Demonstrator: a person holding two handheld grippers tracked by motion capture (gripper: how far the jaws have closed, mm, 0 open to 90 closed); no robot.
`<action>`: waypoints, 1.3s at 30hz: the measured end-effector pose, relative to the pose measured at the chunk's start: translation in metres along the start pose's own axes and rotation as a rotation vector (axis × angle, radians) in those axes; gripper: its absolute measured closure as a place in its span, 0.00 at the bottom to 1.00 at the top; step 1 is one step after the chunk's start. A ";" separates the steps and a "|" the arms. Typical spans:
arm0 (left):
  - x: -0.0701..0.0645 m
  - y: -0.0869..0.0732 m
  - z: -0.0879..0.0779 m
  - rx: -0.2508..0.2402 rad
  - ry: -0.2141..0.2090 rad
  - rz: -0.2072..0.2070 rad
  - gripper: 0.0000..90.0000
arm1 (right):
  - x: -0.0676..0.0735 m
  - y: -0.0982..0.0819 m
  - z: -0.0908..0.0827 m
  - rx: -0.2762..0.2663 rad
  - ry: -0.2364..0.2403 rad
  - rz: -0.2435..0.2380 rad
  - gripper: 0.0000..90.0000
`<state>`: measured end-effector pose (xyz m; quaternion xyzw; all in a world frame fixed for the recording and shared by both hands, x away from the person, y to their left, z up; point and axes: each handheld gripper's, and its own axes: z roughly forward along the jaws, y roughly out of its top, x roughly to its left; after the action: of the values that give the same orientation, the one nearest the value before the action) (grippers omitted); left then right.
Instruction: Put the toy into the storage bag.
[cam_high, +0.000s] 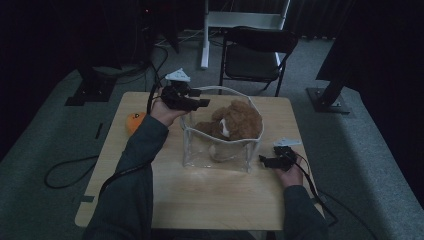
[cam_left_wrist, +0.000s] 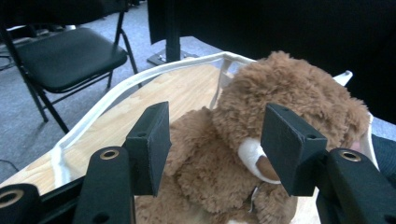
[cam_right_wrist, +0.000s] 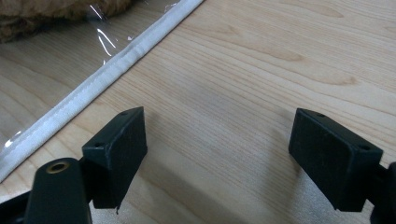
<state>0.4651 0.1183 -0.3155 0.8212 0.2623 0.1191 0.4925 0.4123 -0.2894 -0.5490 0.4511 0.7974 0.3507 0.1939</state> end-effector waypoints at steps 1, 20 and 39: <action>0.001 -0.001 -0.001 -0.001 0.006 -0.002 0.48 | 0.000 0.000 0.000 0.000 0.000 0.000 0.20; 0.016 -0.022 -0.018 -0.027 0.084 -0.033 0.48 | 0.000 0.000 0.000 0.001 0.000 -0.001 0.20; 0.030 -0.044 -0.035 -0.033 0.157 -0.085 0.47 | 0.001 0.000 -0.001 0.001 0.000 -0.001 0.20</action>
<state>0.4607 0.1780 -0.3385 0.7894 0.3325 0.1665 0.4884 0.4113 -0.2891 -0.5489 0.4508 0.7978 0.3503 0.1941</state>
